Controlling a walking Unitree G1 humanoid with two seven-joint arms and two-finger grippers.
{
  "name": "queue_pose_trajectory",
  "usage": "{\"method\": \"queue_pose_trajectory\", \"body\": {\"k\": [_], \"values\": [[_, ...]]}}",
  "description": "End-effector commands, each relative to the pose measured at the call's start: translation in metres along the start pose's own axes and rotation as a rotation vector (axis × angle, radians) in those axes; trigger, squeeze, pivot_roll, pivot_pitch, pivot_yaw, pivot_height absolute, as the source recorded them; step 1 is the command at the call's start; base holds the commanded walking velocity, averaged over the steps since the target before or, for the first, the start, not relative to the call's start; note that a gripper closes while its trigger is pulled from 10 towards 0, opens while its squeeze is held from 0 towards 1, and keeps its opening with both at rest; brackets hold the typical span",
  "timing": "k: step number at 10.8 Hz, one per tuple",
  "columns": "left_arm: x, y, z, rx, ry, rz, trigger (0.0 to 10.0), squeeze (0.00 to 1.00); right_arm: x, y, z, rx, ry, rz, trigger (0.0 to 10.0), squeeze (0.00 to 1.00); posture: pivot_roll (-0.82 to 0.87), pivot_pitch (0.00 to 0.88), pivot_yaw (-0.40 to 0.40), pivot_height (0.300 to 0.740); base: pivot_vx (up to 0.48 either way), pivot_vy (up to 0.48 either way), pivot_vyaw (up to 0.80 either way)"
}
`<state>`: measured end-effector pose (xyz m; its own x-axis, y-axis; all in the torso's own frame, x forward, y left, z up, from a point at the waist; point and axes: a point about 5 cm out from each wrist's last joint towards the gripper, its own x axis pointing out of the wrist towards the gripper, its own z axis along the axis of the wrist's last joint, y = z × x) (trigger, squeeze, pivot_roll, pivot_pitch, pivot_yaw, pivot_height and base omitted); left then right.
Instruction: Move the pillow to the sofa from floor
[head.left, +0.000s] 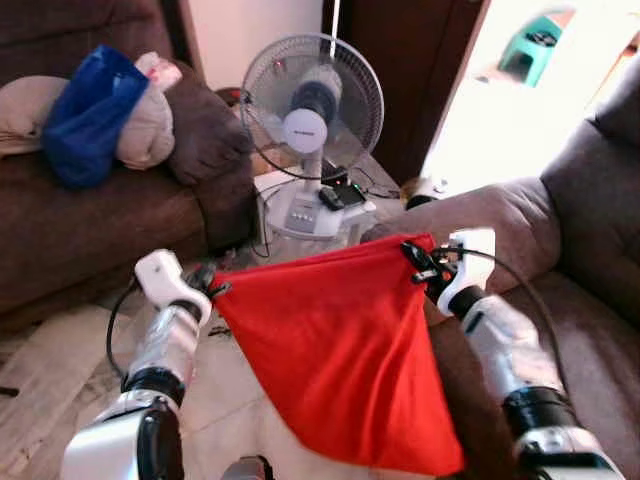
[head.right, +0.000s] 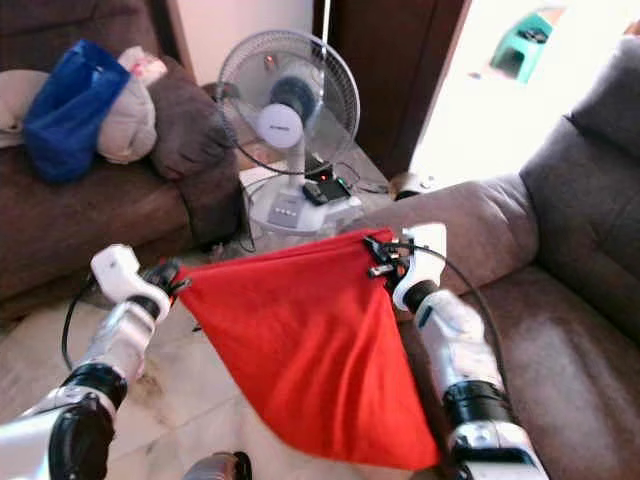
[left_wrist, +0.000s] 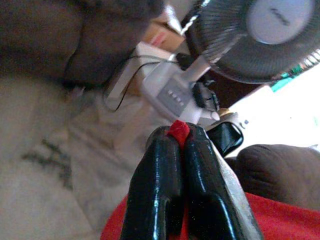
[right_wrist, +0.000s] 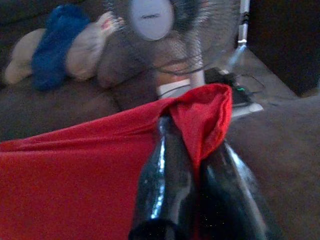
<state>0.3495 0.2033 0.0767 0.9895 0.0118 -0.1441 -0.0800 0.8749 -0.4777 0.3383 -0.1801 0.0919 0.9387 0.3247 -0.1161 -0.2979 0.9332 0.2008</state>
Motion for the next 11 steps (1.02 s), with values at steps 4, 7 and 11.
{"method": "queue_pose_trajectory", "body": {"k": [4,7,11], "values": [[0.007,-0.031,0.041,0.221,-0.221,-0.091,10.0,0.00,-0.011,-0.035,-0.012,-0.017,-0.019,-0.347,10.0,0.00,0.07,0.010,-0.057,0.740,0.000,0.000,0.00],[-0.003,-0.030,0.005,0.273,-0.139,-0.083,10.0,0.00,-0.023,-0.036,-0.040,-0.036,0.040,-0.401,10.0,0.00,0.06,0.010,-0.054,0.740,0.000,0.000,0.00],[-0.019,-0.042,0.000,0.410,-0.246,-0.100,10.0,0.00,-0.018,-0.025,-0.038,-0.028,-0.041,-0.358,10.0,0.00,0.07,0.000,-0.053,0.740,0.000,0.000,0.00]]}}
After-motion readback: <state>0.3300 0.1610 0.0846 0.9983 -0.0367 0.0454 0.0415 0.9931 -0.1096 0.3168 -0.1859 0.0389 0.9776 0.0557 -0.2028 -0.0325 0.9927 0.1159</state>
